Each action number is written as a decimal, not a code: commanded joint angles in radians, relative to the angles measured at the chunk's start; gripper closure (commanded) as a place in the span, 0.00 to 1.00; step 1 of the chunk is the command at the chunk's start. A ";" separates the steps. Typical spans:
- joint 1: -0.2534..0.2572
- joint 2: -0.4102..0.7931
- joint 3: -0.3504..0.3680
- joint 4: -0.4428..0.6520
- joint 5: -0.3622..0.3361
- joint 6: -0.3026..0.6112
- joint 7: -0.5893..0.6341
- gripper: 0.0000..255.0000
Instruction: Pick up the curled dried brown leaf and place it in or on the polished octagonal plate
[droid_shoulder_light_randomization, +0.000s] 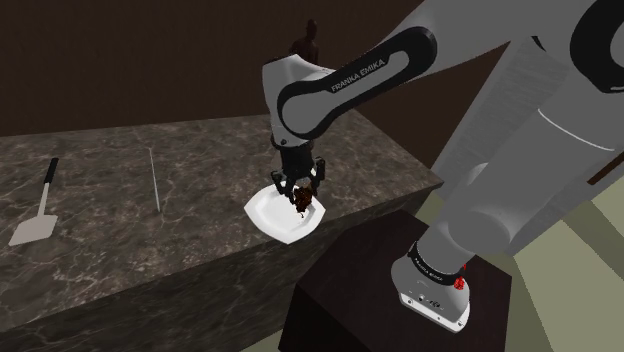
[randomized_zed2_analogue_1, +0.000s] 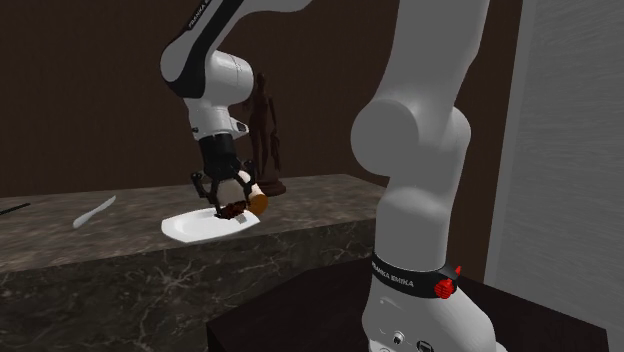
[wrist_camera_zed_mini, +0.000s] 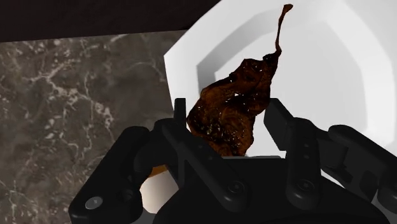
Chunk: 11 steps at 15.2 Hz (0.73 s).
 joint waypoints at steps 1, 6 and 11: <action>0.000 -0.017 -0.001 0.011 0.004 -0.028 -0.002 1.00; 0.001 -0.060 -0.006 0.042 0.011 -0.101 -0.008 1.00; 0.001 -0.090 -0.010 0.072 0.015 -0.161 -0.012 1.00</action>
